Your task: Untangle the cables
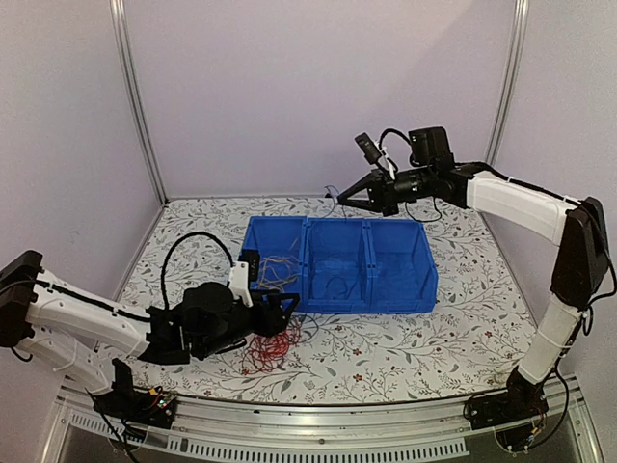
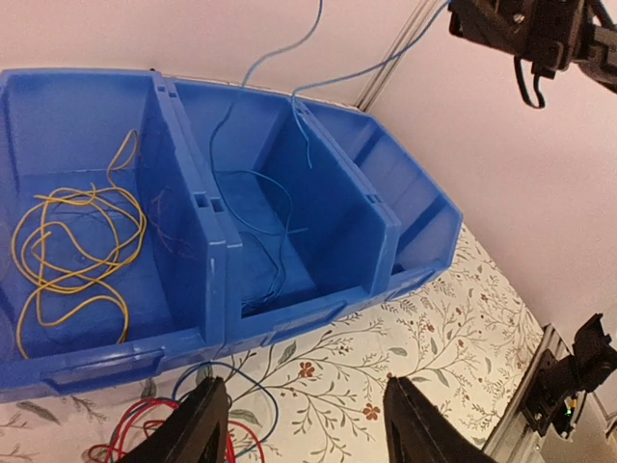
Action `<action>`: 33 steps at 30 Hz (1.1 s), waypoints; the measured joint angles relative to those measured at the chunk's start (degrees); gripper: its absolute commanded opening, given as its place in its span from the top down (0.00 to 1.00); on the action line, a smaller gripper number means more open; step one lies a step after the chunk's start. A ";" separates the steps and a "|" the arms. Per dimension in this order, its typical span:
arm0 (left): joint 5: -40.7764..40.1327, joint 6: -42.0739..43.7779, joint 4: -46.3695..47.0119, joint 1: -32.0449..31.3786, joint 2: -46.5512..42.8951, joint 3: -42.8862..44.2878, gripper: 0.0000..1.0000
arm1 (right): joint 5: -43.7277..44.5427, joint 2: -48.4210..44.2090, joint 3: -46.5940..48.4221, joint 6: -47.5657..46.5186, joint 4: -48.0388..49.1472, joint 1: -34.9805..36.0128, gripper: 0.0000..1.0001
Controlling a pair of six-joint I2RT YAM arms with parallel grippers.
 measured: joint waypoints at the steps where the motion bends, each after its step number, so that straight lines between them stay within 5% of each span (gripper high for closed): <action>1: -0.81 -0.02 -0.66 -0.11 -1.36 -0.83 0.45 | -0.09 1.33 -0.46 -0.02 0.20 -0.72 1.00; 14: -11.06 -1.79 -8.72 -0.26 -15.19 -7.32 0.45 | 2.16 14.99 -0.15 -1.70 -6.43 -3.13 0.92; 16: -12.20 -2.21 -9.31 -0.24 -15.78 -7.65 0.44 | 3.91 15.04 -0.44 -2.01 -7.67 -2.97 0.70; 18: -12.94 -2.62 -9.62 -0.24 -15.96 -8.35 0.44 | 6.71 14.62 -0.48 -2.38 -9.03 -2.47 0.60; 24: -13.14 -4.59 -12.83 -0.09 -15.69 -9.31 0.41 | 17.53 11.26 -0.59 -7.45 -14.32 1.09 0.59; 33: -8.17 -7.32 -19.89 0.31 -13.11 -9.31 0.41 | 20.83 -3.50 -8.02 -15.47 -14.19 6.25 0.61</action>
